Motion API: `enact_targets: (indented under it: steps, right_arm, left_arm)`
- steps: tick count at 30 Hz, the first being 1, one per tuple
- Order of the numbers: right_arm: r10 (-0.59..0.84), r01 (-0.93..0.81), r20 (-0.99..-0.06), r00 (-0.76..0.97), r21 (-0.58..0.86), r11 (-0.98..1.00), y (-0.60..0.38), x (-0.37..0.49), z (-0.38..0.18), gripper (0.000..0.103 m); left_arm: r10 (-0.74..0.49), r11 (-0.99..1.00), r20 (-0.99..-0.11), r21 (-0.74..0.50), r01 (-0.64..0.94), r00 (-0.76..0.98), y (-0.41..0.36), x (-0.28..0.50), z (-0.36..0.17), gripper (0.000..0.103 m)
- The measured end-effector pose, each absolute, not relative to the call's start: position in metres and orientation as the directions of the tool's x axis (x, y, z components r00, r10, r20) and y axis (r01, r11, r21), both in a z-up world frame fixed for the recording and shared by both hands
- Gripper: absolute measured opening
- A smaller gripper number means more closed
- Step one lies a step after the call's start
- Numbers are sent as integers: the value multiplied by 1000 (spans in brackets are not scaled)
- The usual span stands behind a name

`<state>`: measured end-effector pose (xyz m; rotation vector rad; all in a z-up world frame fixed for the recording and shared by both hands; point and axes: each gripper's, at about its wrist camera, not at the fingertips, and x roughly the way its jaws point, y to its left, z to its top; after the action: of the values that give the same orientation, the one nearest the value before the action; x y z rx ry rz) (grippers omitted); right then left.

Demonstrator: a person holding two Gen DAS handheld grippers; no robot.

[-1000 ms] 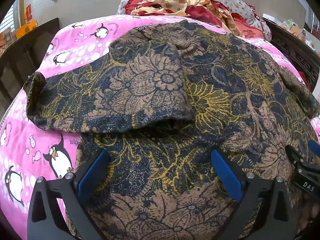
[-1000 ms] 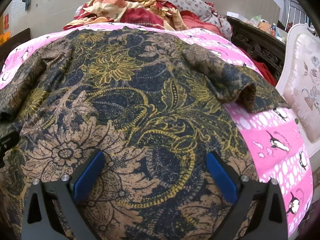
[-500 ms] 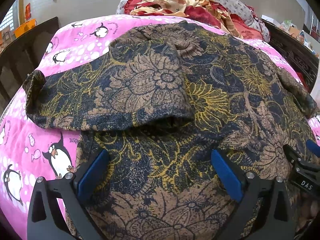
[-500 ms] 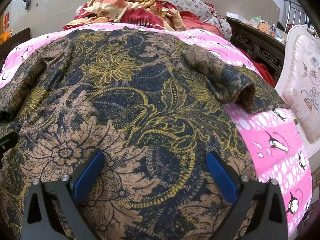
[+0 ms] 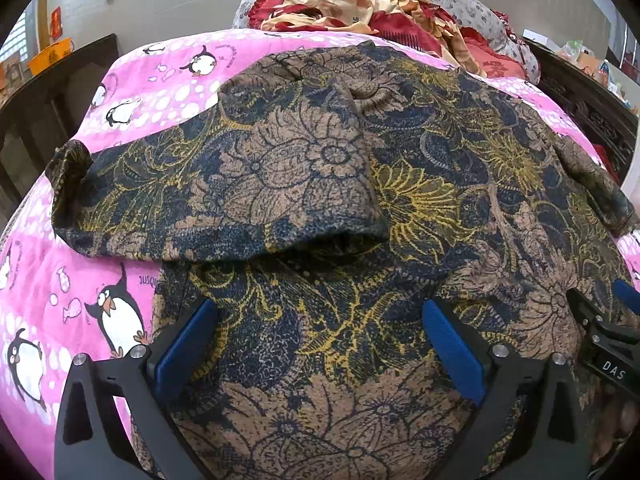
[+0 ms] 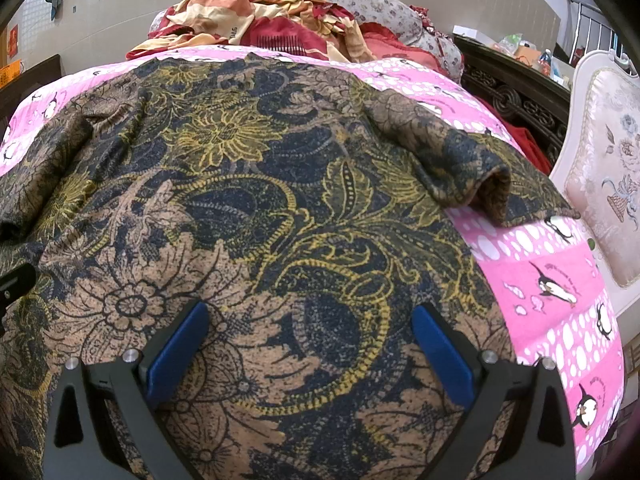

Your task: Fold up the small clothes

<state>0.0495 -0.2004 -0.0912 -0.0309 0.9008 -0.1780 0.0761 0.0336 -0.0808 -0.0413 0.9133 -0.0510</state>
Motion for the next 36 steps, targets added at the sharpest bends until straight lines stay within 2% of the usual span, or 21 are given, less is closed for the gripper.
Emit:
enact_targets:
  steps: [1, 2, 4, 6, 8, 13, 18, 21, 23, 24, 26, 28, 30, 36]
  right_arm:
    - [-169, 141, -777, 606, -104, 985, -200, 50, -91, 103]
    - [-169, 141, -776, 607, -104, 984, -200, 49, -91, 103]
    - [-168, 141, -777, 607, -103, 985, -200, 50, -91, 103]
    - [-169, 141, -776, 608, -104, 985, -200, 50, -91, 103]
    - [-169, 141, -776, 607, -104, 984, -201, 50, -92, 103]
    - [-169, 142, -776, 608, -103, 985, -200, 50, -92, 103]
    - [-169, 141, -776, 608, -103, 985, -200, 49, -91, 103]
    - [-169, 142, -775, 608, -104, 985, -200, 49, -91, 103]
    - [-170, 142, -775, 609, -104, 984, -200, 49, -91, 103]
    - [-170, 142, -775, 609, -105, 984, -200, 49, -91, 103]
    - [-170, 142, -775, 609, -105, 984, -200, 49, -91, 103]
    - [-170, 142, -775, 609, -105, 984, -200, 49, -91, 103]
    - [-170, 142, -775, 609, -105, 984, -200, 49, -91, 103]
    - [-170, 142, -775, 609, -105, 984, -200, 49, -91, 103]
  left_arm:
    - [-85, 996, -792, -76, 40, 605, 36, 76, -78, 84]
    - [-100, 995, -794, -89, 48, 600, 40, 76, -75, 74]
    - [-107, 993, -785, -109, 34, 610, 57, 74, -61, 66]
    - [-61, 996, -760, -89, -11, 647, 82, 76, -44, 66]
    - [36, 997, -735, -15, -70, 677, 109, 82, -32, 66]
    - [228, 966, -718, 83, -244, 658, 182, 97, -33, 66]
    - [161, 970, -774, 8, -244, 613, 205, 126, -56, 65]
    - [174, 952, -779, -22, -304, 602, 218, 132, -58, 53]
    - [164, 937, -789, -63, -343, 593, 231, 131, -61, 34]
    - [157, 932, -787, -81, -352, 597, 237, 128, -62, 30]
    - [153, 928, -777, -99, -359, 611, 244, 121, -61, 12]
    - [148, 916, -762, -135, -379, 630, 252, 111, -61, 1]
    - [163, 901, -746, -153, -406, 645, 259, 103, -61, 0]
    - [108, 886, -719, -243, -394, 687, 269, 96, -68, 0]
